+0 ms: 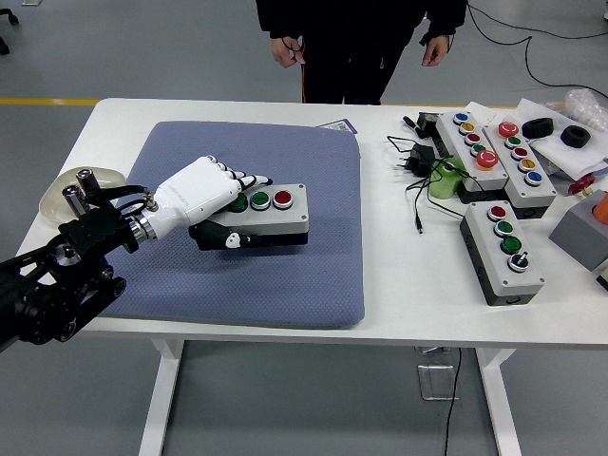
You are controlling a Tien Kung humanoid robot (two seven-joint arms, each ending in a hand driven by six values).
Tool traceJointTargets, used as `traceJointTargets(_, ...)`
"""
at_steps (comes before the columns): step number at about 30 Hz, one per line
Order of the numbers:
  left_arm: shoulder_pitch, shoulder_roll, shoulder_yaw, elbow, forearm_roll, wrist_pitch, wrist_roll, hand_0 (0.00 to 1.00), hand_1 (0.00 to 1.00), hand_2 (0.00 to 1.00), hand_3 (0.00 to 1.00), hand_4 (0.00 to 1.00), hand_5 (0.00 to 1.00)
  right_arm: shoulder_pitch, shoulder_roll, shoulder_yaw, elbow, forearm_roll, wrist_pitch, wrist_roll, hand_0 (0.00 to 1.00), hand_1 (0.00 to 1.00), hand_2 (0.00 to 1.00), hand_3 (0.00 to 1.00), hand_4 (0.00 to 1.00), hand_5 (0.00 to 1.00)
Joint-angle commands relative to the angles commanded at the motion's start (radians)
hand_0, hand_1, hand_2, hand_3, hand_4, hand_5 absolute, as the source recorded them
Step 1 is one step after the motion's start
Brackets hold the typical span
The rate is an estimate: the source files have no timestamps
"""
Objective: Pick up the button,place it on the desk,press the button,press the button
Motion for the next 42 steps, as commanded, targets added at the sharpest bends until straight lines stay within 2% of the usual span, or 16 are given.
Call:
traceJointTargets(3,-0.005,0.001,0.018,0.012,-0.014,-0.027,-0.001,0.002,0.045,0.109,0.172,0.004,0.002,-0.001,0.001,-0.002,0.000,0.002,0.000,0.000,0.749,0.701,0.714,0.582,0.182,0.135)
traceJointTargets(8,-0.004,0.002,0.024,0.014,-0.019,-0.033,-0.006,0.002,0.052,0.112,0.176,0.007,0.002,-0.002,0.001,-0.006,0.000,0.004,0.000,0.000,0.749,0.701,0.713,0.582,0.182,0.134)
traceJointTargets(13,0.002,0.003,0.015,-0.001,0.014,-0.056,-0.003,0.002,0.052,0.112,0.176,0.007,0.002,-0.003,0.001,-0.007,0.000,0.004,0.001,0.000,0.749,0.701,0.713,0.582,0.182,0.134)
traceJointTargets(14,0.003,0.003,0.014,-0.001,0.019,-0.058,-0.003,0.113,0.142,0.199,0.289,0.074,0.002,-0.003,0.001,-0.008,0.000,0.004,0.001,0.000,0.749,0.701,0.713,0.582,0.182,0.134)
traceJointTargets(19,0.004,0.001,0.006,0.012,0.036,-0.063,-0.008,0.113,0.142,0.199,0.289,0.074,0.002,0.000,0.000,-0.012,0.000,0.007,0.001,0.000,0.749,0.701,0.713,0.582,0.182,0.134)
traceJointTargets(20,0.005,0.001,-0.002,0.014,0.037,-0.064,-0.012,0.298,0.290,0.395,0.445,0.645,0.002,0.000,0.000,-0.013,0.000,0.008,0.002,0.001,0.749,0.702,0.713,0.581,0.182,0.134)
traceJointTargets(23,0.008,0.003,-0.018,0.012,0.046,-0.073,-0.012,0.298,0.290,0.395,0.445,0.645,0.002,0.000,0.000,-0.014,0.000,0.010,0.002,0.001,0.749,0.702,0.713,0.581,0.182,0.134)
traceJointTargets(25,0.009,0.005,-0.030,0.008,0.051,-0.100,-0.004,0.298,0.290,0.395,0.445,0.645,0.002,0.002,-0.001,-0.014,0.000,0.010,0.002,0.002,0.749,0.702,0.713,0.581,0.182,0.134)
traceJointTargets(26,0.010,0.006,-0.034,0.005,0.048,-0.115,0.000,0.461,0.580,0.739,0.882,0.967,0.348,0.002,-0.001,-0.014,0.000,0.010,0.002,0.002,0.749,0.701,0.713,0.581,0.181,0.134)
traceJointTargets(31,0.017,0.010,-0.068,-0.030,0.036,-0.248,0.028,0.461,0.580,0.739,0.882,0.967,0.348,0.005,0.000,-0.016,0.000,0.013,0.002,0.002,0.749,0.701,0.713,0.581,0.181,0.134)
traceJointTargets(32,0.018,0.010,-0.073,-0.035,0.036,-0.265,0.033,0.780,0.822,0.937,0.998,0.998,0.442,0.006,0.000,-0.016,0.000,0.012,0.002,0.002,0.748,0.702,0.713,0.582,0.182,0.133)
traceJointTargets(37,0.026,0.018,-0.096,-0.065,0.031,-0.321,0.049,0.780,0.822,0.937,0.998,0.998,0.442,0.006,-0.001,-0.017,0.000,0.013,0.002,0.002,0.748,0.702,0.713,0.582,0.182,0.133)
traceJointTargets(38,0.028,0.020,-0.099,-0.071,0.028,-0.326,0.051,0.896,0.943,0.998,0.998,0.998,0.505,0.006,-0.001,-0.017,0.000,0.013,0.002,0.002,0.749,0.702,0.713,0.582,0.182,0.134)
traceJointTargets(42,0.052,0.034,-0.157,-0.136,0.014,-0.350,0.065,0.896,0.943,0.998,0.998,0.998,0.505,0.007,-0.001,-0.015,0.000,0.012,0.002,0.002,0.749,0.702,0.713,0.582,0.182,0.134)
